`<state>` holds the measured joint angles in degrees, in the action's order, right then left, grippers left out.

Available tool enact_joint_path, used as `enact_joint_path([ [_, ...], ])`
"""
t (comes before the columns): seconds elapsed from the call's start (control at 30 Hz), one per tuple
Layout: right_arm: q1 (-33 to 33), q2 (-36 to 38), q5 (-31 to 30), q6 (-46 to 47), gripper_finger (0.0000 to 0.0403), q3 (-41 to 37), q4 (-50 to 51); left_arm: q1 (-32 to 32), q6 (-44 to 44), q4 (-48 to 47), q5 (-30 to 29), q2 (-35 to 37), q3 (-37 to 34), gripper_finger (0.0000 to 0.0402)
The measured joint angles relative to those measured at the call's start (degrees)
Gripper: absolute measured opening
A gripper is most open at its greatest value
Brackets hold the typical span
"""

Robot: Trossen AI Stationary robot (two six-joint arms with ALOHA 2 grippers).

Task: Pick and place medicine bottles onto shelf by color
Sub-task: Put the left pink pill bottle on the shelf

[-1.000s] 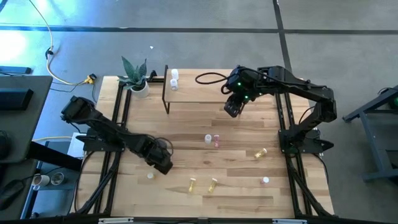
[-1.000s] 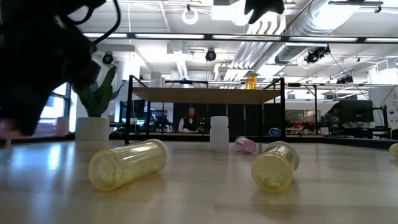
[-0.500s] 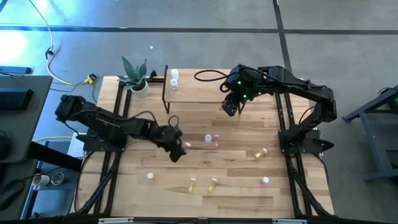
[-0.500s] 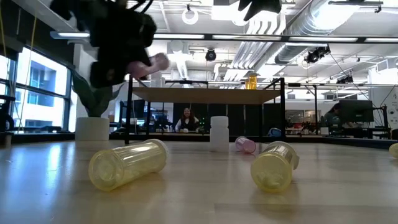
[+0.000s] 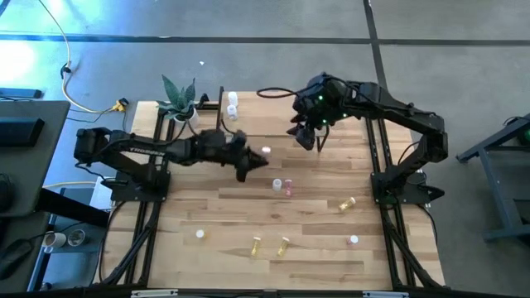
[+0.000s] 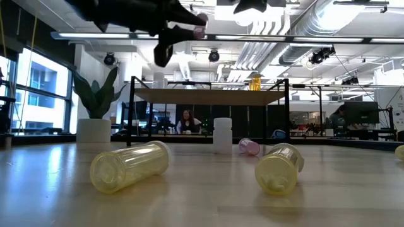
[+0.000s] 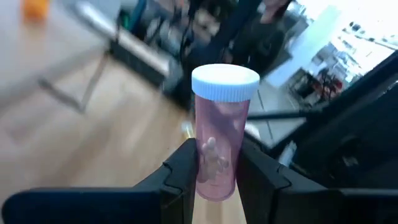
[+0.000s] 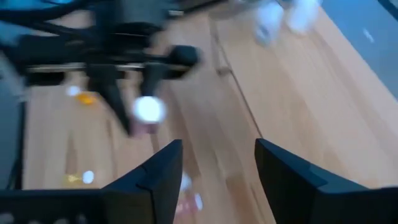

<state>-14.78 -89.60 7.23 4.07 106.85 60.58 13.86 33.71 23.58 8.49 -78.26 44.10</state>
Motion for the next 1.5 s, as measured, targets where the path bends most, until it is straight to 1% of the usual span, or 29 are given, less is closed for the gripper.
enact_joint_path([
  [0.07, -1.2, 0.0, 4.2, -4.7, 0.0195, 0.0, -2.8, 1.6, -2.9, 3.1, -0.1, 0.0, 0.0, 0.0081],
  [0.27, -5.0, 0.0, 13.0, -15.6, 0.0195, 0.0, -10.5, 5.4, -12.2, 10.5, -0.4, 0.0, 0.0, 0.0081],
  [0.33, -5.9, -0.2, 16.0, -18.0, 0.0195, 0.0, -13.6, 6.3, -15.7, 11.0, -0.9, 0.0, 0.7, 0.0081],
  [0.43, -7.2, -0.6, 17.1, -19.1, 0.0195, 0.0, -17.7, 7.1, -21.4, 8.7, -2.3, 0.0, 3.3, 0.0081],
  [0.5, -7.9, -1.2, 17.3, -19.2, 0.0195, 0.0, -20.8, 7.3, -25.7, 5.6, -4.5, 0.0, 5.5, 0.0081],
  [0.63, -9.1, -2.7, 17.8, -21.2, 0.0195, 0.0, -21.9, 7.2, -32.3, -3.5, -11.3, 0.0, 10.3, 0.0081],
  [0.73, -9.8, -3.8, 20.7, -23.0, 0.0195, 0.0, -21.8, 7.2, -35.6, -7.8, -14.5, 0.0, 12.3, 0.0081],
  [0.8, -10.1, -4.6, 21.8, -24.4, 0.0195, 0.0, -21.8, 7.2, -36.4, -8.9, -15.8, 0.0, 12.9, 0.0081],
  [1.0, -10.1, -5.9, 22.0, -27.9, 0.0195, 0.0, -22.0, 7.2, -36.9, -9.7, -17.8, 0.0, 13.1, 0.0081],
  [1.33, -10.1, -9.0, 21.9, -29.4, 0.0195, 0.0, -22.4, 7.2, -36.9, -10.6, -18.2, 0.0, 13.1, 0.0081],
  [1.5, -10.1, -9.1, 19.7, -29.6, 0.0195, 0.0, -22.2, 7.2, -36.9, -11.2, -18.4, 0.0, 13.1, 0.0081],
])
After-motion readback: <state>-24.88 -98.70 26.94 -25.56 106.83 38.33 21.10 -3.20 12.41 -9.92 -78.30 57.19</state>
